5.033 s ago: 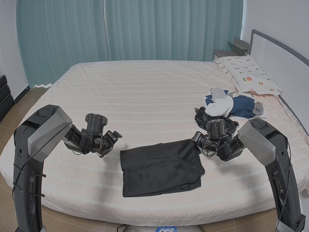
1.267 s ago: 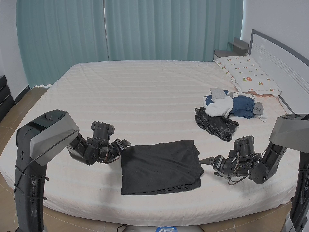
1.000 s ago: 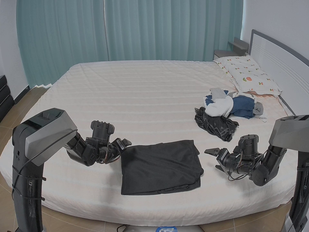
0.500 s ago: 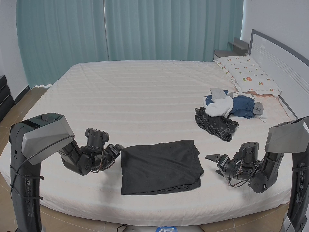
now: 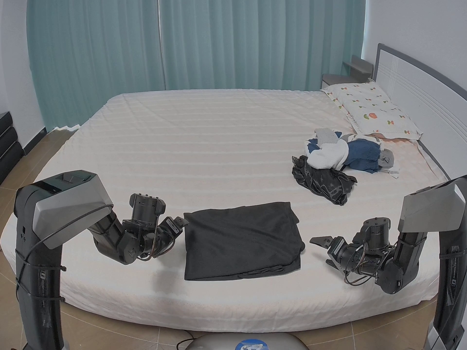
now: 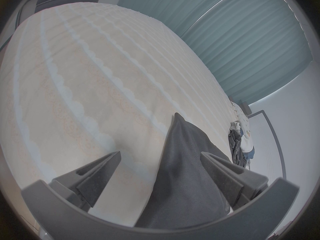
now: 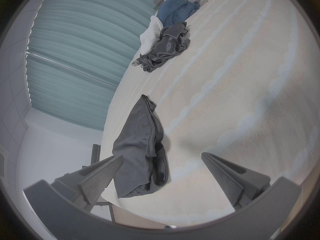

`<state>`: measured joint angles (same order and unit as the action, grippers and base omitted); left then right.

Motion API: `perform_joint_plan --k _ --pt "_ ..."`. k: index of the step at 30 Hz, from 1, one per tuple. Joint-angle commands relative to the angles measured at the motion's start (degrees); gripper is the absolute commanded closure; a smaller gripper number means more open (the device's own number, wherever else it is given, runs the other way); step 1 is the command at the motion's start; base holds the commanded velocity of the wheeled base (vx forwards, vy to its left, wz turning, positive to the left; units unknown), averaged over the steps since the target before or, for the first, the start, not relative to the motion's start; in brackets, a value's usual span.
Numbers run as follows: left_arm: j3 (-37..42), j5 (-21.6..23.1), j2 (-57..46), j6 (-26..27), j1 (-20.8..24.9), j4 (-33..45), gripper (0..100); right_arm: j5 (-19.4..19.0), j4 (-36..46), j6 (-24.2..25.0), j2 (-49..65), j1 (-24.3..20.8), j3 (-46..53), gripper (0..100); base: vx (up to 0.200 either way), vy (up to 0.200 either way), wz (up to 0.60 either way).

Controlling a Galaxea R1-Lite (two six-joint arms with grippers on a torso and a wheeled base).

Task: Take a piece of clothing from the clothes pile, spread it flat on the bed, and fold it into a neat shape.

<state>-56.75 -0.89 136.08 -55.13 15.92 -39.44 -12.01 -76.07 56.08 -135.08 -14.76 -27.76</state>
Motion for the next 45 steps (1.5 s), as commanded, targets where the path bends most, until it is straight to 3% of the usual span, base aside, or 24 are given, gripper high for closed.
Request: perform_joint_plan --k 1,7,12,20,27,36,39,45 --pt "-0.29 0.10 -0.12 -0.25 -0.01 -0.03 0 -0.12 -0.04 0.00 -0.27 0.00 -0.02 0 0.000 -0.200 0.00" --pt "-1.52 0.10 0.41 0.02 0.87 -0.20 0 0.14 -0.84 0.00 -1.06 0.00 -0.28 0 0.000 -0.200 0.00" --pt "-1.88 0.80 0.50 1.07 0.60 -0.20 0 0.23 -6.55 -0.18 -2.99 0.00 1.22 0 0.000 -0.200 0.00" --pt "-1.44 5.99 1.47 10.74 -1.07 -0.29 0 0.23 -8.13 -0.44 -3.43 0.00 1.74 0 0.000 0.000 0.00" --pt "-1.35 5.90 3.14 15.31 -1.59 -0.29 0 0.23 -8.13 -0.44 -3.43 0.00 1.83 0 0.000 0.000 0.00" --pt "-0.56 7.66 3.14 15.93 -2.39 -0.82 0 0.23 -8.13 -0.44 -3.43 0.00 1.83 0 0.000 0.000 0.00" --pt "1.11 11.52 3.05 15.93 -2.56 -4.51 0 0.23 -8.13 -0.44 -3.43 0.00 1.83 0 0.000 0.000 0.00" --pt "1.46 11.61 5.33 17.16 -2.12 -9.08 0 0.23 -8.22 -0.44 -3.43 0.00 1.83 0 0.000 0.000 0.00"
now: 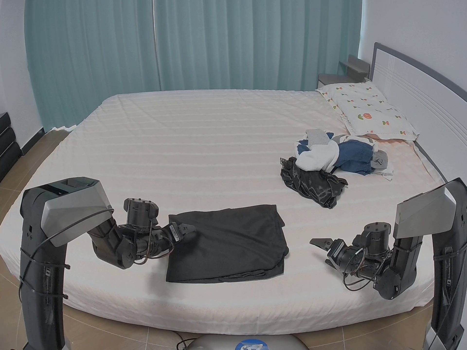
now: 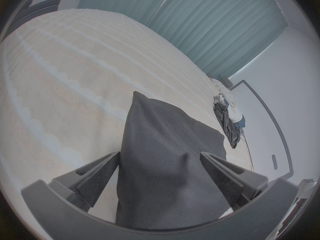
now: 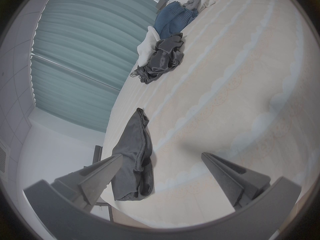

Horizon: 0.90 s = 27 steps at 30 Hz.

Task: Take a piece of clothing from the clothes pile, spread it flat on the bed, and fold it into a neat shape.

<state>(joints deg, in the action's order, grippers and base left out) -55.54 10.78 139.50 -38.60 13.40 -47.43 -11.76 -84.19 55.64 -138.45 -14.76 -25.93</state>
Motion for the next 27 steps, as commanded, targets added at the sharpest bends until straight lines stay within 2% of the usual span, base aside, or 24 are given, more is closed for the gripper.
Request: perform_joint_plan --k 1,15,16,27 --pt "0.43 -0.14 2.09 0.98 0.40 -1.43 0 -0.01 -0.10 0.00 -0.07 0.00 0.00 0 0.000 0.000 0.00" --pt "0.87 -0.05 2.18 1.33 0.49 -2.40 0 -0.01 -0.10 0.00 -0.15 0.00 0.00 0 0.000 0.000 0.00" --pt "0.87 -0.05 2.18 1.33 0.49 -2.40 100 -0.01 -0.10 0.00 -0.15 0.00 0.00 0 0.000 0.000 0.00" --pt "2.81 -0.23 1.66 1.24 0.14 -4.86 100 -0.10 -0.10 0.00 -0.07 0.00 0.09 0 0.000 0.000 0.00"
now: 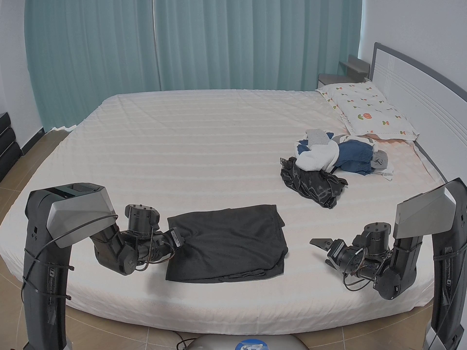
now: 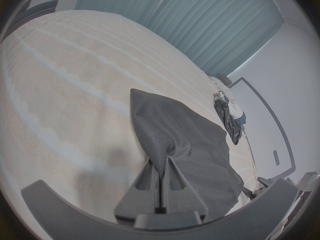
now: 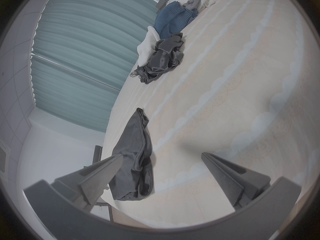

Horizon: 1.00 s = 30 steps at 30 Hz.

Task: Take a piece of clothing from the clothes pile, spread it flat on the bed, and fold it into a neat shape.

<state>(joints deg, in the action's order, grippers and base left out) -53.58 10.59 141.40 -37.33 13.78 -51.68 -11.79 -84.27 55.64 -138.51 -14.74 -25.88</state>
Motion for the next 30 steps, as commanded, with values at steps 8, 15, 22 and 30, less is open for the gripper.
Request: perform_joint_plan --k 8,15,22,30 --pt "2.25 -0.05 -0.33 -0.29 -0.24 -4.05 100 -0.25 -1.07 0.00 -0.18 -0.03 0.74 0 0.000 0.000 0.00" --pt "2.16 -0.57 0.11 -0.38 -0.42 -4.40 100 -0.25 -1.07 0.00 -0.18 -0.03 0.74 0 0.000 0.086 0.00" --pt "2.34 -0.75 -0.33 -0.47 -0.42 -4.22 100 -0.25 -1.07 0.00 -0.18 -0.03 0.66 0 0.000 0.200 0.00" --pt "3.13 -0.84 -0.77 -0.47 -0.50 -4.31 100 -0.25 -1.16 0.00 -0.18 -0.03 0.66 0 0.000 0.200 0.00"
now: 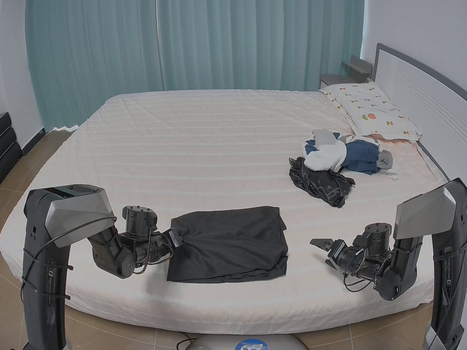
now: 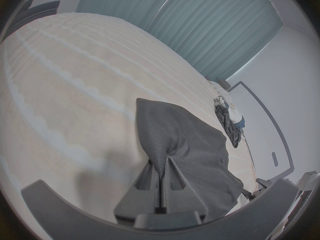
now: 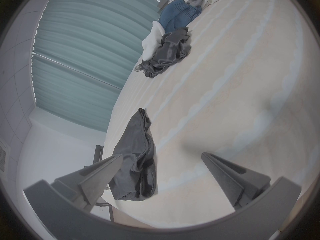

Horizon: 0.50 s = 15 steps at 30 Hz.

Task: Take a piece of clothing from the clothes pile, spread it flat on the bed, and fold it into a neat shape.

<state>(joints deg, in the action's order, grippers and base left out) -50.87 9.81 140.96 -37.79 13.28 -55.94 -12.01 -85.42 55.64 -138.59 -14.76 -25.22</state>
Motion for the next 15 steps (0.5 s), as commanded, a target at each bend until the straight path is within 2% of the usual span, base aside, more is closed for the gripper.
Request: perform_joint_plan --k 1,15 --pt "0.69 -0.06 -0.60 0.00 -0.09 -0.04 100 -0.03 -0.01 0.00 -0.10 0.00 0.00 0 0.000 0.200 0.00" --pt "2.36 -0.06 -0.95 0.09 -0.88 -0.40 100 -0.03 -0.01 0.00 -0.10 0.00 0.00 0 0.000 0.200 0.00"
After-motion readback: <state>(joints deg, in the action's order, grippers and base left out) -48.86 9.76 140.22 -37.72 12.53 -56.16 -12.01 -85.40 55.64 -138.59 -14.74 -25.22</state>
